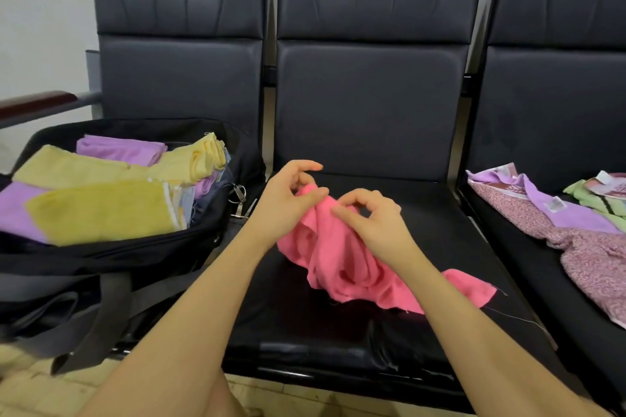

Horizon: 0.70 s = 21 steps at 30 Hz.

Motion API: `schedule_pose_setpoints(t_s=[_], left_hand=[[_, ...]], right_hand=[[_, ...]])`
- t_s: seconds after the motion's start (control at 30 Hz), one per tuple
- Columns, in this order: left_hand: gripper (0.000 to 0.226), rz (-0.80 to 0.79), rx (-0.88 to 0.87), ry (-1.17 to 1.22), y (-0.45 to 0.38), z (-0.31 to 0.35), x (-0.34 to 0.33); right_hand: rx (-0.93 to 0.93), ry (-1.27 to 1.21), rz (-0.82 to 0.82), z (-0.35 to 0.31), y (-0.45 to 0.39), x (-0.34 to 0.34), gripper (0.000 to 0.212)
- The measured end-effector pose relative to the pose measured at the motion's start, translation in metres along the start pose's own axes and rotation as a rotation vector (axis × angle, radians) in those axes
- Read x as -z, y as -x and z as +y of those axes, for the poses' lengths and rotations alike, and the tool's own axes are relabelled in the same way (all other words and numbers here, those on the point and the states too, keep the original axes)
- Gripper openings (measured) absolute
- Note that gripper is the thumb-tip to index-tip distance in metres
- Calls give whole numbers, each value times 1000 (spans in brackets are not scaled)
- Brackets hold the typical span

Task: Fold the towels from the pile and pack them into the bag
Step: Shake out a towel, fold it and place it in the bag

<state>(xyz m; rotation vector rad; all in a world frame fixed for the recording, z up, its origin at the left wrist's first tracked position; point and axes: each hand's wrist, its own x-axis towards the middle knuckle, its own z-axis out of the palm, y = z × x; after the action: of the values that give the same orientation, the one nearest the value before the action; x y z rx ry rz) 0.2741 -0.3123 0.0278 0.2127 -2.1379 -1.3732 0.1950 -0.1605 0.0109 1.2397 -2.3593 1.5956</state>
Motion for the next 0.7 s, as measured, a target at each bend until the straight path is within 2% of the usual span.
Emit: schedule_pose_setpoints(t_s=[0.07, 0.13, 0.23, 0.33, 0.4, 0.47, 0.57, 0.7], left_hand=[[27, 215, 26, -245, 1, -8, -2], [22, 362, 18, -336, 5, -9, -5], [24, 299, 3, -346, 9, -7, -11], [32, 162, 119, -447, 9, -12, -24], [32, 127, 173, -393, 7, -18, -31], [21, 106, 179, -265, 6, -19, -33], [18, 85, 100, -187, 6, -15, -33], [16, 154, -70, -364, -2, -7, -19]], right_hand=[[-29, -21, 87, 3, -3, 2, 18], [-51, -26, 149, 7, -4, 6, 18], [-62, -44, 160, 14, -4, 11, 16], [-56, -55, 137, 18, -2, 13, 13], [-65, -56, 118, 19, -1, 14, 11], [-80, -62, 113, 21, -1, 15, 10], [-87, -70, 143, 22, 1, 19, 10], [-94, -196, 216, 17, 6, 33, 18]])
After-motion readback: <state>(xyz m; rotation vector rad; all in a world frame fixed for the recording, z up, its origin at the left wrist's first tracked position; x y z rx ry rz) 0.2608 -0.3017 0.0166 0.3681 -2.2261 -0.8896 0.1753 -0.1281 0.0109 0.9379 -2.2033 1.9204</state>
